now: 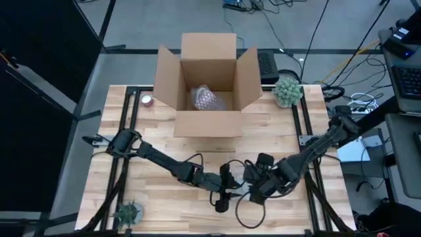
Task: Wrap mug
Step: Wrap the yellow mug with the bubble wrap
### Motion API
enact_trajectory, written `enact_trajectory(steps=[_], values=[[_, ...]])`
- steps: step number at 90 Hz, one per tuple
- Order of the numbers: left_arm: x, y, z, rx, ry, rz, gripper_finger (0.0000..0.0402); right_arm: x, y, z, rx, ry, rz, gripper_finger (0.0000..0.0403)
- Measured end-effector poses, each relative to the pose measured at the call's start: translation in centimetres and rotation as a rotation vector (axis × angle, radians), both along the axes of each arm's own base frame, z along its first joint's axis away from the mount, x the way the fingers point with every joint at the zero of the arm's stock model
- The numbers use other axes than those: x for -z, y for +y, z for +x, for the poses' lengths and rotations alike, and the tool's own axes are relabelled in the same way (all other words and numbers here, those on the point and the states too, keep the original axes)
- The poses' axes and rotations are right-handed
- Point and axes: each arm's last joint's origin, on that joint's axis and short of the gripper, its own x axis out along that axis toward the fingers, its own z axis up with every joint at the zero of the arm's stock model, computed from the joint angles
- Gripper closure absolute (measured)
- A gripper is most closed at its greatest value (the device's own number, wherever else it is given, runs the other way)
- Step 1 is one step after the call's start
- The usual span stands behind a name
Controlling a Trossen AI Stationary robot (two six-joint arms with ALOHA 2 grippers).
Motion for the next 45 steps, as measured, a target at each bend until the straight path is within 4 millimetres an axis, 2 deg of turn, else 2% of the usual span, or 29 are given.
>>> enact_trajectory(steps=[11,25,45], values=[[0.0,0.0,0.0,0.0,0.0,0.0,0.0242,-0.6,0.7,-1.0,-0.008,-0.014,0.024,0.0158],[0.0,0.0,0.0,0.0,0.0,0.0,0.0242,-0.7,2.5,-2.5,-0.057,-0.016,0.038,0.0158],[0.0,0.0,0.0,0.001,0.0,0.0,0.0242,1.0,5.6,-4.4,-0.051,0.034,0.03,0.0158]])
